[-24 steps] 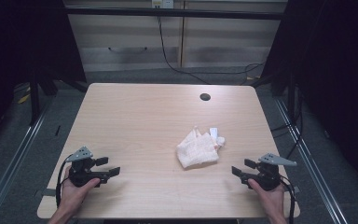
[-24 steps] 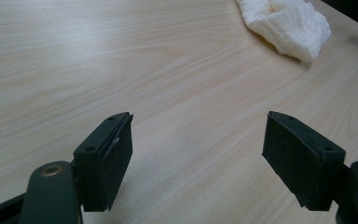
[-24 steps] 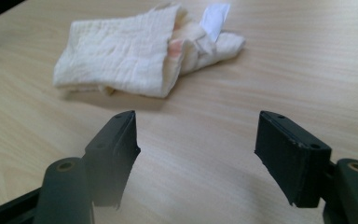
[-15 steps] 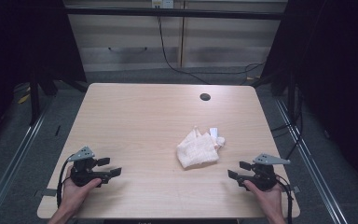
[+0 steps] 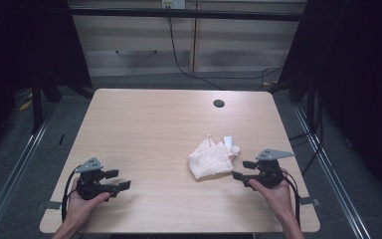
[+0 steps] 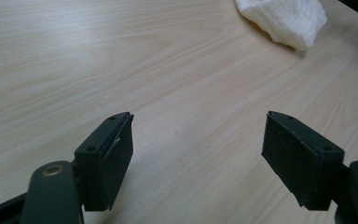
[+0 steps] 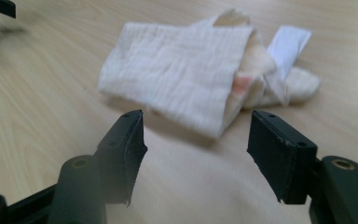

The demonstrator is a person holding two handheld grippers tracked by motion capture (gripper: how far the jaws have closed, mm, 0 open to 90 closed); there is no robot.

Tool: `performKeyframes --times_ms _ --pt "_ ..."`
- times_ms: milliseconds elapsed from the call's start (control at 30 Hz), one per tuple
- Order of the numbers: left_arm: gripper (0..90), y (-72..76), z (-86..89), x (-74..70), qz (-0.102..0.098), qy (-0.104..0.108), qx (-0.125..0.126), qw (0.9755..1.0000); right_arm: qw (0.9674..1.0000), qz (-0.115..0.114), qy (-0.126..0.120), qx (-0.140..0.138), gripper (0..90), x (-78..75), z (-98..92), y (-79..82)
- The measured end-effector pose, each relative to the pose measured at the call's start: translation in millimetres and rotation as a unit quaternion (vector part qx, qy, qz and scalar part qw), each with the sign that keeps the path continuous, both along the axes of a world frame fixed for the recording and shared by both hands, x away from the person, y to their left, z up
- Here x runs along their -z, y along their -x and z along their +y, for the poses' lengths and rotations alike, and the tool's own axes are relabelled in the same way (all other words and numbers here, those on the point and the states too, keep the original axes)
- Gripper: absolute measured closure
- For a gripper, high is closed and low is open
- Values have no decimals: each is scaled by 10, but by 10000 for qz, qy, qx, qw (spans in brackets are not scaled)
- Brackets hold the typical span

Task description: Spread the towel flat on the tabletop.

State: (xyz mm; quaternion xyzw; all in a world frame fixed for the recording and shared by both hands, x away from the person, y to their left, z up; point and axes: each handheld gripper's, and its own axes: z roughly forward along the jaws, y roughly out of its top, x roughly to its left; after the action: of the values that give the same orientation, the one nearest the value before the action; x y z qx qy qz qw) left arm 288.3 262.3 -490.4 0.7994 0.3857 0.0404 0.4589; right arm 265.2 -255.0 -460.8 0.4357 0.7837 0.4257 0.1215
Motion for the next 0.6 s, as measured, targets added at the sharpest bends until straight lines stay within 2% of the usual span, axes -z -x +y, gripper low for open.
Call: performKeyframes --times_ms 133,167,267,333,400,433,467,500,567,600 --pt "253 -4 -60 -87 -95 96 -4 9999 9999 -82 -123 -50 363 -78 53 -243" --pt "254 -8 -89 -112 -100 105 53 9999 9999 -60 -127 -67 363 -80 61 -279" --pt "251 -33 -152 -142 -109 142 19 9998 9998 -16 -74 -173 354 -81 111 -405" --pt "250 -72 -187 -154 -99 66 -53 9999 9998 9 2 -189 344 -91 153 -485" --pt "250 -139 -230 -180 -270 -279 32 9992 9998 36 -11 -189 329 -85 169 -563" --pt "257 -185 -228 -189 -179 -169 -1 9997 9999 81 4 -148 329 -76 173 -597" --pt "261 -225 -231 -203 -59 37 -61 10000 9998 92 25 -150 329 -59 173 -636" --pt "248 -248 -250 -216 -94 67 -30 9999 9998 135 9 -158 329 -42 175 -668" --pt "242 -271 -301 -211 -88 2 -19 10000 9995 213 113 -199 329 -2 188 -734" --pt "240 -272 -324 -186 -105 39 3 9999 9993 233 173 -227 329 12 196 -756"
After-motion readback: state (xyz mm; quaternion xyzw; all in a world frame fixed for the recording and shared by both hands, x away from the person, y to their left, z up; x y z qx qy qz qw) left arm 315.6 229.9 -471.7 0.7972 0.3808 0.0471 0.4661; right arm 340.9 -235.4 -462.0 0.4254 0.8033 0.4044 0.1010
